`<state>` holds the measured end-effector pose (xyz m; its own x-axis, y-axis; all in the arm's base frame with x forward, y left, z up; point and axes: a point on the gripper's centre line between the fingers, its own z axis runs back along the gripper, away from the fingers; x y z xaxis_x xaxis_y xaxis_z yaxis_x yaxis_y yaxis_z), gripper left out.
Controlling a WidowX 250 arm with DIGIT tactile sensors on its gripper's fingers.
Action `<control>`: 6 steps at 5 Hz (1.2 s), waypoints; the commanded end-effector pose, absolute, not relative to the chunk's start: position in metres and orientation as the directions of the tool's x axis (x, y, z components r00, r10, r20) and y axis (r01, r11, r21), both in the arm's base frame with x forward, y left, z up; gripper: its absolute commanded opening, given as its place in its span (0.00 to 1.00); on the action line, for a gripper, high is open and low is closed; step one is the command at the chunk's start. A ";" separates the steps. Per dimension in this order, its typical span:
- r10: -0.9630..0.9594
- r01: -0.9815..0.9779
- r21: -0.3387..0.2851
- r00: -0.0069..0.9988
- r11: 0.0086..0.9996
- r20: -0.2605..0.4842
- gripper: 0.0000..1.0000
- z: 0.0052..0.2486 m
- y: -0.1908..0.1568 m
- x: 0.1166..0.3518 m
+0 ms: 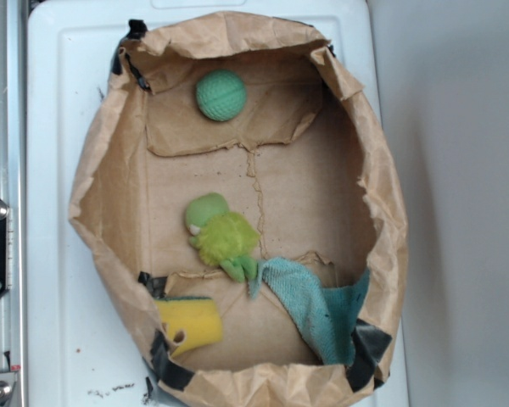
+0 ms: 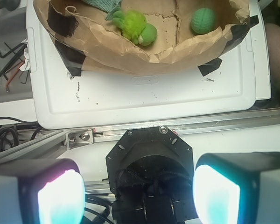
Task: Grab the blue cloth.
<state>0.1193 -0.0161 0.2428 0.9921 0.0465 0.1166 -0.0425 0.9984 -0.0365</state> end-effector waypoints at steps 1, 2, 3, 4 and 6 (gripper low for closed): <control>0.046 -0.042 -0.037 0.992 0.998 0.117 1.00 0.243 -0.016 0.119; 0.088 -0.078 -0.067 0.981 0.995 0.173 1.00 0.231 -0.017 0.169; 0.114 -0.101 -0.066 0.966 0.993 0.233 1.00 0.216 -0.005 0.208; 0.092 -0.075 -0.070 0.950 0.995 0.297 1.00 0.203 0.007 0.229; -0.014 0.050 -0.085 0.925 0.995 0.381 1.00 0.166 0.009 0.266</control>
<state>0.2635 0.0057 0.1530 0.9373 -0.0170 0.3482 0.0528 0.9942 -0.0935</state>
